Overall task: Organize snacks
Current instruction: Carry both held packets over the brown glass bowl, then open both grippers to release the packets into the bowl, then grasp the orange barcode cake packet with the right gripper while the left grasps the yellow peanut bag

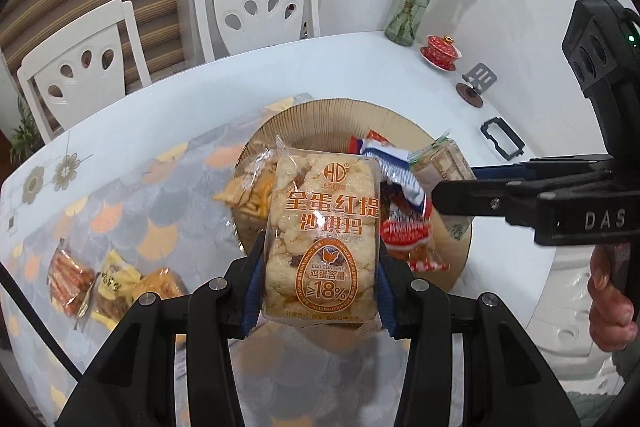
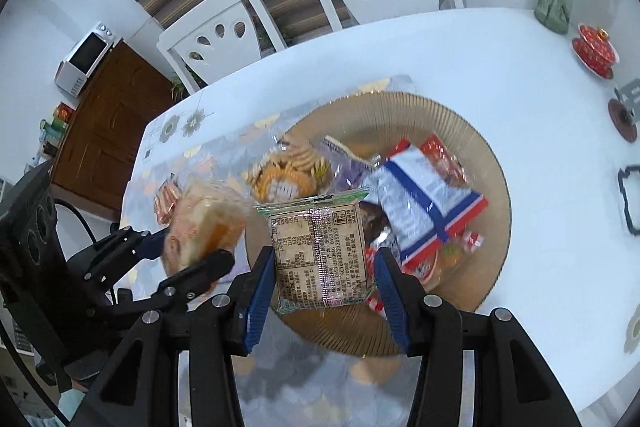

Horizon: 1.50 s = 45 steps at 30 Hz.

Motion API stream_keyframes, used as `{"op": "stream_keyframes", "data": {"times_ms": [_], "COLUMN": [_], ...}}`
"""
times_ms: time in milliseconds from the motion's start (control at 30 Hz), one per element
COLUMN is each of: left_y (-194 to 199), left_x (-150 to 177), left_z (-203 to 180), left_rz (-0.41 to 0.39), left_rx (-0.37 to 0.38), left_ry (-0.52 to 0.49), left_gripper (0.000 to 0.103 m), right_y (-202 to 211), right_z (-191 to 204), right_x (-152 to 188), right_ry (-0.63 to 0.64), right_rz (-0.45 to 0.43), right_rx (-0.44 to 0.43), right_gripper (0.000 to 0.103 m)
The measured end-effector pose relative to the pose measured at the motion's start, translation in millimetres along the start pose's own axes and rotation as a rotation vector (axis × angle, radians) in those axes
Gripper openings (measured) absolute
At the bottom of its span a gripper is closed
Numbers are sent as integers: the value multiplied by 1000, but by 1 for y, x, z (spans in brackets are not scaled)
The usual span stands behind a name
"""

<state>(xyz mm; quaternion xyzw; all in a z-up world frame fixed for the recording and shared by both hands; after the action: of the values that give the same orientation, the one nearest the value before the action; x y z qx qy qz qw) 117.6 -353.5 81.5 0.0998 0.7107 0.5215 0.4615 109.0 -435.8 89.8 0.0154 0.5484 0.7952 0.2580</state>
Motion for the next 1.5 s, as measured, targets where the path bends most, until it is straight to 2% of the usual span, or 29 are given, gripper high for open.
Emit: {"op": "stream_keyframes", "data": {"times_ms": [133,167,200,267,433,567,733,900,1033,1267,1433,1500], "left_y": [-9,-11,-16,-20,-18,-10,14,39,63,106,90,75], "left_x": [-7,-7,-5,-1,12,28,62,100,122,128,130,135], "left_z": [-5,-5,-5,-4,-7,-4,10,43,82,159,197,202], "left_rz": [3,7,21,30,39,46,51,54,63,51,101,108], "left_rx": [2,10,16,24,64,57,24,-14,-86,-156,-136,-80], "left_ry": [12,26,47,74,140,183,244,290,274,191,117,134], "left_gripper": [44,51,65,75,75,75,75,75,74,73,73,73], "right_y": [-5,-8,-11,-13,-10,-12,-19,-26,-36,-65,-97,-112], "right_z": [-1,-2,-7,-17,-42,-50,-39,-7,31,121,165,173], "right_x": [-8,-9,-9,-10,-7,3,21,42,57,82,95,99], "right_ry": [21,23,22,20,5,2,16,30,37,91,91,81], "right_rz": [-3,-3,2,13,34,60,105,122,126,157,184,200], "right_rx": [14,20,41,56,44,32,6,-10,-14,-64,-73,-62], "right_gripper": [50,53,59,59,59,60,60,60,60,60,60,59]}}
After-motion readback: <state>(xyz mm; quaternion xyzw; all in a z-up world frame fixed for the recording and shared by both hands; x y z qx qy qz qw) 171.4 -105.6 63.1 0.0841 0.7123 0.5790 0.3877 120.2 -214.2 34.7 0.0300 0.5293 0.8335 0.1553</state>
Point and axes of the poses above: each gripper's, at about its wrist camera, not at the fingertips, and y roughly against the way its jaws point, z to its left, x to its underside, the point moved 10 cm from there along -y, roughly the way its jaws point, and after that the axes turned 15 degrees about -y, right-handed, at the moved point
